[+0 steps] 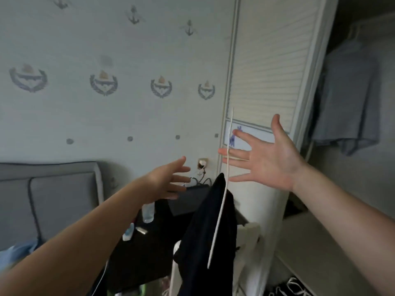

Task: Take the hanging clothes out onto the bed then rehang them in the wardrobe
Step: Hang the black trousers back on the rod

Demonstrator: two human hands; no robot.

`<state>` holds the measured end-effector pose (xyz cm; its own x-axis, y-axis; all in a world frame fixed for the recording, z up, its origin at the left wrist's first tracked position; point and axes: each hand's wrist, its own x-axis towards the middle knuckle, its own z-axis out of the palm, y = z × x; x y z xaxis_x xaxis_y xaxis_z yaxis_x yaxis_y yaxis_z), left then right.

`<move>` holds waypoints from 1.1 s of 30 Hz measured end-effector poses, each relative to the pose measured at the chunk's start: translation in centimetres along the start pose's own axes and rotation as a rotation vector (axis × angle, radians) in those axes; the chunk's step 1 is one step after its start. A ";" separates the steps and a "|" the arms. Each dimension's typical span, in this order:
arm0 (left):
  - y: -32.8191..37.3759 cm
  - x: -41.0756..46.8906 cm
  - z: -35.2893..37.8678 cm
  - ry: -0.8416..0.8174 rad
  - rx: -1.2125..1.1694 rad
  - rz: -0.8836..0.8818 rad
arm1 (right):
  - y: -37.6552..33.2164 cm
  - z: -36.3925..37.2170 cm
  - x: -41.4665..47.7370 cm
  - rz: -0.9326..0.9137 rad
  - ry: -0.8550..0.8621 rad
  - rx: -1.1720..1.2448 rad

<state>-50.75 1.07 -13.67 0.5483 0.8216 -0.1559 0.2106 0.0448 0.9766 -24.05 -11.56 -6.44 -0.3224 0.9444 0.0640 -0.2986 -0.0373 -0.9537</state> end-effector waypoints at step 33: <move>32.6 25.9 35.5 -0.573 0.301 0.651 | -31.4 -29.2 -13.9 -0.520 0.829 -0.277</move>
<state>-0.99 3.61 8.87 0.9332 0.2214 0.2832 -0.1227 -0.5443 0.8299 16.02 -14.02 14.04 0.5438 0.7549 0.3666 0.0284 0.4201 -0.9070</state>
